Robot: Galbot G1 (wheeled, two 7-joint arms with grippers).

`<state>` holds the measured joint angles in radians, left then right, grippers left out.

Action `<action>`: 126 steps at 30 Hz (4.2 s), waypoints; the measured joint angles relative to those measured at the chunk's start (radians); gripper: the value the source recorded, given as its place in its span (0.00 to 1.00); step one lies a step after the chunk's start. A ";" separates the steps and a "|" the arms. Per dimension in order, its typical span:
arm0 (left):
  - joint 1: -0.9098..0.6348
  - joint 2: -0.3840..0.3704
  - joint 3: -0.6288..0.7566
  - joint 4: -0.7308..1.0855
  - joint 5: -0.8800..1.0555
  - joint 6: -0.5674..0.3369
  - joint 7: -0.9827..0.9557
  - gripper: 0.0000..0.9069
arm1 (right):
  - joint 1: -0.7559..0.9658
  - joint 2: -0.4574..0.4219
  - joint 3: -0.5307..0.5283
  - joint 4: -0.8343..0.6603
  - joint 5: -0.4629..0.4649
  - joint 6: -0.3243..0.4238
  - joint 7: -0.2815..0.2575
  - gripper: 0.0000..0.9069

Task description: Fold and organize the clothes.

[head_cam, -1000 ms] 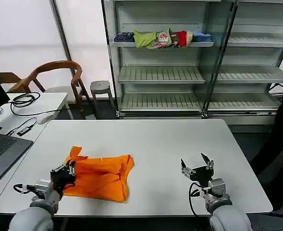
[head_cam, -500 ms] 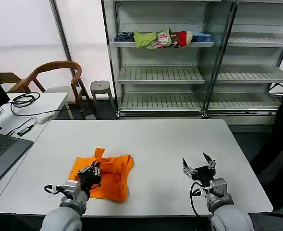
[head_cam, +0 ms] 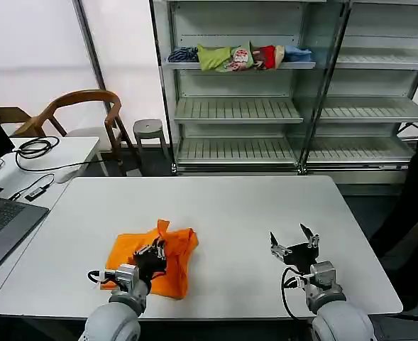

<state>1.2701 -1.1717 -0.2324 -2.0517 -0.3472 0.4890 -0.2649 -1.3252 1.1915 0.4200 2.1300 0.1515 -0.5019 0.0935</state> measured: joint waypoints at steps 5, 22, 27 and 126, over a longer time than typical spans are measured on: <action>-0.010 -0.009 0.022 0.015 -0.007 -0.031 0.014 1.00 | 0.007 0.001 -0.004 0.000 0.001 -0.001 -0.001 1.00; 0.008 0.072 -0.117 -0.036 -0.034 -0.181 0.097 1.00 | 0.014 0.001 0.001 0.017 0.015 0.011 -0.013 1.00; 0.052 0.091 -0.191 0.001 -0.033 -0.154 0.093 1.00 | 0.013 0.005 0.004 0.017 0.015 0.020 -0.017 1.00; 0.186 0.263 -0.671 0.025 -0.226 0.052 0.142 0.02 | 0.053 0.003 -0.007 -0.006 0.023 0.022 -0.019 1.00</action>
<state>1.4563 -0.9083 -0.9033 -2.0266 -0.5729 0.5412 -0.1233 -1.2720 1.1941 0.4134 2.1237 0.1743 -0.4800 0.0749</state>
